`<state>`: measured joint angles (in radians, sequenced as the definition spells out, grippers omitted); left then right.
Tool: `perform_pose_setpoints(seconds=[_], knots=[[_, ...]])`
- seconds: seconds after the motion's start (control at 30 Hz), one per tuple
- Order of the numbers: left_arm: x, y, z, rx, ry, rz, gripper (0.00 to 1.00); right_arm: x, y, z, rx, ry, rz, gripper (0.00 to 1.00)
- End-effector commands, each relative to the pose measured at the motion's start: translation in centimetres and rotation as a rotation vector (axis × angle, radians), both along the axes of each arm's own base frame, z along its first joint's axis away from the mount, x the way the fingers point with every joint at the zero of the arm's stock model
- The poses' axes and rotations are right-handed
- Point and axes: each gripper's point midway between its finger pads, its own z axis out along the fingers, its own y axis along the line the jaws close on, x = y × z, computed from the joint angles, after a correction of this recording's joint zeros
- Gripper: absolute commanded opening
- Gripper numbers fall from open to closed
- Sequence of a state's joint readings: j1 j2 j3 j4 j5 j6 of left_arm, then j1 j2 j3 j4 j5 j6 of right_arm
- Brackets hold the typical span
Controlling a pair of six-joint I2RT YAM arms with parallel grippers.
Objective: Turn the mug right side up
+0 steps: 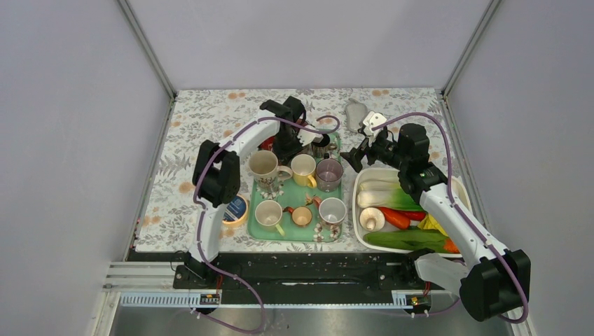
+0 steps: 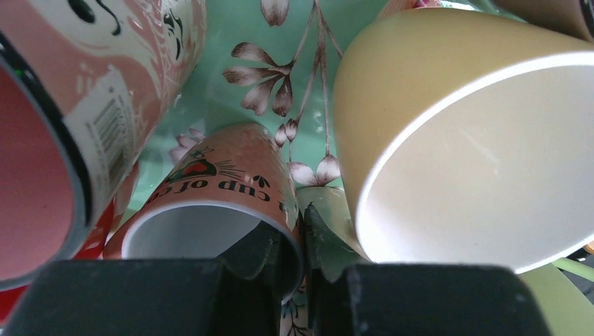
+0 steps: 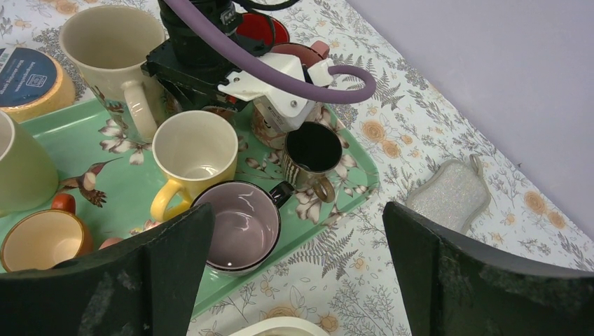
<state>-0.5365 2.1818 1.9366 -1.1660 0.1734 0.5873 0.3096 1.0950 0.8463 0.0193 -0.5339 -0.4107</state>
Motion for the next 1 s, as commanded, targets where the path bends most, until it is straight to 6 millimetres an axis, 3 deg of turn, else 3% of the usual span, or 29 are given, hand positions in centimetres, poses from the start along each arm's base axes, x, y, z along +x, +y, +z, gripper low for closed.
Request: perform_pose_setpoints(seconds=[0.0,0.1,0.27,0.53,0.77,0.87,0.97], knots=[[1.4,0.5,-0.3,0.013,-0.045,-0.003,0.04,-0.2,0.1,1.0,0.000,-0.047,0.008,1.00],[1.3,0.4,-0.1,-0.004,-0.036,-0.001,0.23,-0.2,0.1,1.0,0.001,-0.044,0.010,1.00],[0.8,-0.6,2.5,-0.121,-0.032,0.001,0.28,-0.2,0.1,1.0,-0.002,-0.049,0.006,0.99],[0.7,-0.4,5.6,-0.171,-0.070,-0.003,0.50,0.0,-0.3,1.2,0.001,-0.045,-0.022,0.99],[1.9,-0.4,11.5,-0.245,-0.203,0.024,0.62,2.1,-2.3,1.0,0.020,0.000,-0.204,0.99],[1.6,-0.3,14.9,-0.316,-0.254,0.041,0.72,3.8,-4.7,0.9,0.057,0.036,-0.379,0.99],[1.8,0.5,18.7,-0.420,-0.321,0.117,0.90,5.3,-7.9,0.6,0.157,0.085,-0.543,0.99]])
